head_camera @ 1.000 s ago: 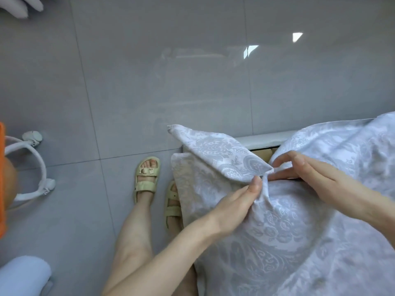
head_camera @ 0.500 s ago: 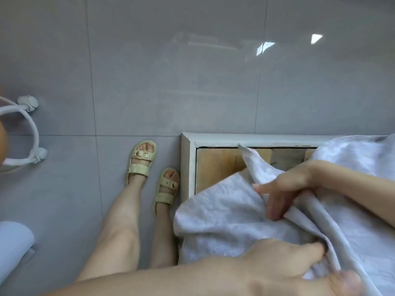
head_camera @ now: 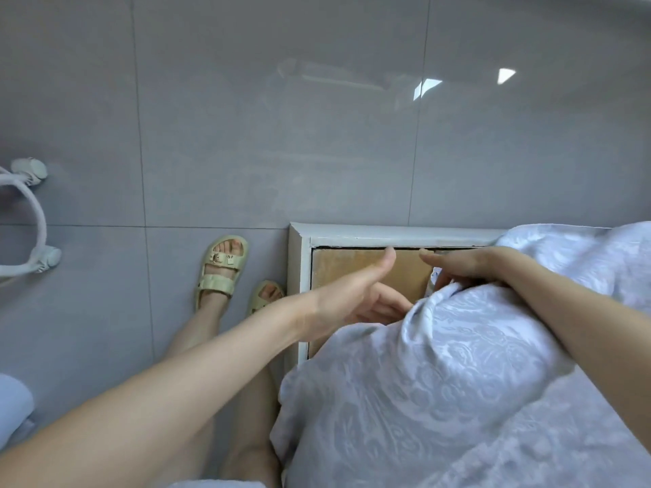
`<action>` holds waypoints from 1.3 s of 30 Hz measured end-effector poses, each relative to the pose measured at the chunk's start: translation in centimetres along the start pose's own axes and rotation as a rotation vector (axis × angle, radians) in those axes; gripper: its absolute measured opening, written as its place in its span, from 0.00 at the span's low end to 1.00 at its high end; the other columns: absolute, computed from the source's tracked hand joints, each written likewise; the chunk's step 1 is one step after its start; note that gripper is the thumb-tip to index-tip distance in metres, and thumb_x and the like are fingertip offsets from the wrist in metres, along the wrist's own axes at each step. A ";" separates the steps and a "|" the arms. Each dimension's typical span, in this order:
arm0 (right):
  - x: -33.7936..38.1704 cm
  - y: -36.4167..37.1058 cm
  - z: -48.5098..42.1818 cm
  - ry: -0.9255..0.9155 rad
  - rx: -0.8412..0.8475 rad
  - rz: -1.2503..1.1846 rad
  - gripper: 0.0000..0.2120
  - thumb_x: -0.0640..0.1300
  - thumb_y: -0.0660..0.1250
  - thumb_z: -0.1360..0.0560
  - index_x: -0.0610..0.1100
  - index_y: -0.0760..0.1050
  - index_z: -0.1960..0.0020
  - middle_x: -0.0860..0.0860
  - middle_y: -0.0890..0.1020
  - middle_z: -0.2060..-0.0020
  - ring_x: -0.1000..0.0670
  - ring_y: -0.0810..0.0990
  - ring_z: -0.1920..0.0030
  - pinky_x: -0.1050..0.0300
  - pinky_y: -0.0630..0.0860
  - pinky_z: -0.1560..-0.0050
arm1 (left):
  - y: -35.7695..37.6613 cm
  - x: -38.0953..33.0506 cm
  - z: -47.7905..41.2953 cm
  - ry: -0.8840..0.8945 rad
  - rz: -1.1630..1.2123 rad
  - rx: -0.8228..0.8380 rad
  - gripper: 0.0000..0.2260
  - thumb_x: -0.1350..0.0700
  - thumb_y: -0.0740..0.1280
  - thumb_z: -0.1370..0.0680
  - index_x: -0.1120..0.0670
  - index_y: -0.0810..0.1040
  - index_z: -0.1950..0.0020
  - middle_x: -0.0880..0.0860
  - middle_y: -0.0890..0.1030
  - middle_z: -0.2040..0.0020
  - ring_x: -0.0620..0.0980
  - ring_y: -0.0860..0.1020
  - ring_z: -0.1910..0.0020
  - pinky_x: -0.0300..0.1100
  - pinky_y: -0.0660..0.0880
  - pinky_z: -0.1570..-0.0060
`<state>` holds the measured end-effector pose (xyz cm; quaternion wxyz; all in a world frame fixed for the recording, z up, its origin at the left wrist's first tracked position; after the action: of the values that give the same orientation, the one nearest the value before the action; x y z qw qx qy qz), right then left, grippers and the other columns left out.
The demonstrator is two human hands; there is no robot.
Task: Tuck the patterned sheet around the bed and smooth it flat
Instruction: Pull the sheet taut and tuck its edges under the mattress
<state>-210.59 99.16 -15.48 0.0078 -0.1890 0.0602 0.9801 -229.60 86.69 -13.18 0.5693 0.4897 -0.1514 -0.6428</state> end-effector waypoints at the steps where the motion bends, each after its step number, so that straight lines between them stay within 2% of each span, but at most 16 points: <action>1: 0.1 -0.3 -0.5 0.000 -0.018 -0.019 0.41 0.71 0.43 0.25 0.40 0.82 0.51 0.44 0.84 0.53 0.46 0.82 0.51 0.50 0.74 0.40 | -0.9 -0.5 0.1 -0.002 0.023 -0.012 0.44 0.30 0.36 0.26 0.59 0.78 0.39 0.57 0.80 0.39 0.52 0.76 0.38 0.44 0.65 0.32; 4: 1.0 -1.1 -0.8 -0.027 -0.074 -0.050 0.42 0.72 0.43 0.26 0.40 0.82 0.50 0.44 0.84 0.51 0.45 0.81 0.47 0.47 0.69 0.34 | -3.2 -0.4 -0.7 -0.019 -0.057 -0.087 0.45 0.32 0.34 0.24 0.60 0.80 0.41 0.57 0.81 0.41 0.53 0.78 0.41 0.43 0.67 0.35; 6: 2.1 -2.0 -0.4 -0.066 -0.153 -0.077 0.40 0.71 0.42 0.25 0.42 0.82 0.52 0.45 0.83 0.52 0.46 0.81 0.49 0.49 0.70 0.36 | -5.9 -0.2 -1.2 -0.034 -0.094 -0.219 0.44 0.33 0.34 0.23 0.61 0.80 0.44 0.59 0.81 0.44 0.52 0.78 0.46 0.42 0.68 0.41; 9: 3.0 -3.1 -0.8 -0.124 -0.185 -0.118 0.40 0.73 0.41 0.27 0.46 0.82 0.54 0.46 0.83 0.49 0.46 0.82 0.49 0.47 0.72 0.37 | -8.8 0.5 -1.3 -0.108 -0.101 -0.345 0.45 0.33 0.36 0.23 0.67 0.77 0.41 0.66 0.78 0.41 0.54 0.75 0.47 0.42 0.67 0.45; 12: 3.9 -3.7 -1.0 -0.194 -0.282 -0.062 0.38 0.71 0.39 0.26 0.48 0.81 0.51 0.46 0.81 0.46 0.45 0.78 0.44 0.46 0.67 0.33 | -10.1 1.1 -2.3 -0.170 -0.045 -0.397 0.46 0.29 0.38 0.26 0.63 0.79 0.41 0.64 0.79 0.44 0.55 0.73 0.49 0.44 0.69 0.47; 15: 4.7 -3.1 1.9 -0.512 -0.547 -0.171 0.36 0.71 0.40 0.27 0.54 0.77 0.42 0.53 0.81 0.45 0.50 0.76 0.41 0.51 0.65 0.33 | -10.4 0.5 -2.7 -0.200 -0.060 -0.373 0.48 0.24 0.42 0.34 0.61 0.78 0.42 0.57 0.71 0.50 0.56 0.68 0.53 0.43 0.65 0.59; 18: 6.5 1.0 4.9 -0.754 -0.462 -0.247 0.34 0.71 0.43 0.29 0.56 0.76 0.38 0.58 0.80 0.46 0.57 0.74 0.42 0.58 0.65 0.40 | -10.7 0.1 -2.6 -0.226 -0.059 -0.333 0.48 0.25 0.39 0.30 0.63 0.76 0.39 0.62 0.73 0.51 0.57 0.70 0.55 0.44 0.65 0.60; 19: 7.3 2.6 4.8 -0.760 -0.499 -0.120 0.34 0.71 0.42 0.28 0.55 0.77 0.41 0.57 0.81 0.51 0.55 0.76 0.45 0.58 0.65 0.44 | -10.7 -0.2 -2.5 -0.241 -0.054 -0.327 0.48 0.27 0.37 0.28 0.64 0.74 0.38 0.63 0.75 0.52 0.56 0.71 0.55 0.44 0.66 0.60; 21: 8.9 4.8 4.0 -0.742 -0.773 0.198 0.35 0.70 0.40 0.25 0.50 0.80 0.52 0.54 0.79 0.67 0.49 0.79 0.54 0.57 0.63 0.53 | -11.1 -0.5 -2.2 -0.261 -0.066 -0.344 0.44 0.30 0.35 0.25 0.62 0.73 0.37 0.61 0.79 0.53 0.55 0.77 0.55 0.44 0.72 0.55; 22: 9.6 4.9 3.3 -0.715 -0.916 0.254 0.34 0.68 0.41 0.24 0.49 0.80 0.56 0.52 0.79 0.70 0.46 0.79 0.57 0.56 0.62 0.57 | -11.3 -0.7 -1.9 -0.256 -0.077 -0.377 0.41 0.32 0.36 0.24 0.60 0.73 0.37 0.59 0.81 0.53 0.54 0.79 0.54 0.45 0.74 0.51; 25: 10.5 4.3 1.0 -0.655 -1.140 0.194 0.33 0.63 0.43 0.23 0.45 0.79 0.66 0.46 0.80 0.72 0.42 0.78 0.65 0.56 0.60 0.64 | -12.2 -0.8 -0.6 -0.156 -0.081 -0.574 0.32 0.36 0.42 0.21 0.58 0.74 0.42 0.55 0.81 0.55 0.51 0.80 0.56 0.43 0.76 0.51; 27: 10.7 4.3 0.1 -0.724 -1.262 0.151 0.29 0.59 0.46 0.23 0.45 0.68 0.75 0.46 0.76 0.78 0.41 0.74 0.73 0.56 0.63 0.66 | -12.6 -0.5 0.2 -0.040 -0.044 -0.733 0.27 0.39 0.46 0.19 0.58 0.75 0.47 0.55 0.80 0.56 0.49 0.79 0.59 0.40 0.76 0.53; 29: 10.8 4.4 -0.3 -0.752 -1.320 0.132 0.24 0.55 0.48 0.23 0.47 0.63 0.75 0.48 0.73 0.79 0.42 0.72 0.75 0.55 0.64 0.67 | -12.1 0.0 1.0 0.036 0.018 -0.828 0.23 0.42 0.49 0.18 0.57 0.75 0.53 0.54 0.80 0.58 0.49 0.77 0.61 0.39 0.75 0.55; 32: 11.0 4.0 -0.9 -0.693 -1.318 0.126 0.24 0.55 0.43 0.25 0.46 0.63 0.73 0.46 0.76 0.75 0.41 0.74 0.70 0.54 0.64 0.63 | -10.1 1.7 2.0 0.083 0.089 -0.891 0.19 0.45 0.52 0.18 0.55 0.76 0.54 0.51 0.79 0.59 0.48 0.77 0.60 0.39 0.74 0.55; 36: 11.1 4.1 -1.0 -0.692 -1.345 0.126 0.24 0.55 0.43 0.25 0.44 0.64 0.72 0.45 0.78 0.73 0.40 0.75 0.67 0.53 0.63 0.61 | -7.4 6.6 4.2 0.100 0.152 -1.097 0.17 0.50 0.53 0.17 0.57 0.76 0.57 0.53 0.77 0.58 0.49 0.75 0.60 0.39 0.73 0.58; 39: 10.6 4.3 -0.5 -0.750 -1.427 0.111 0.22 0.54 0.46 0.24 0.45 0.64 0.72 0.47 0.76 0.74 0.41 0.74 0.68 0.55 0.58 0.62 | -4.8 10.9 5.9 0.034 0.255 -1.062 0.18 0.50 0.52 0.17 0.57 0.76 0.55 0.56 0.78 0.55 0.49 0.76 0.59 0.40 0.74 0.55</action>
<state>-220.43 94.79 -19.35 -0.1440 0.1962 -0.5773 0.7794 -235.69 76.42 -18.98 0.8142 0.1228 0.1452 -0.5485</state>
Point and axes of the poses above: each hand's wrist, its own z-axis away from the middle knuckle, its own y-axis out of the palm, x = y × z, the point moved 2 cm from there along -z, towards the middle knuckle
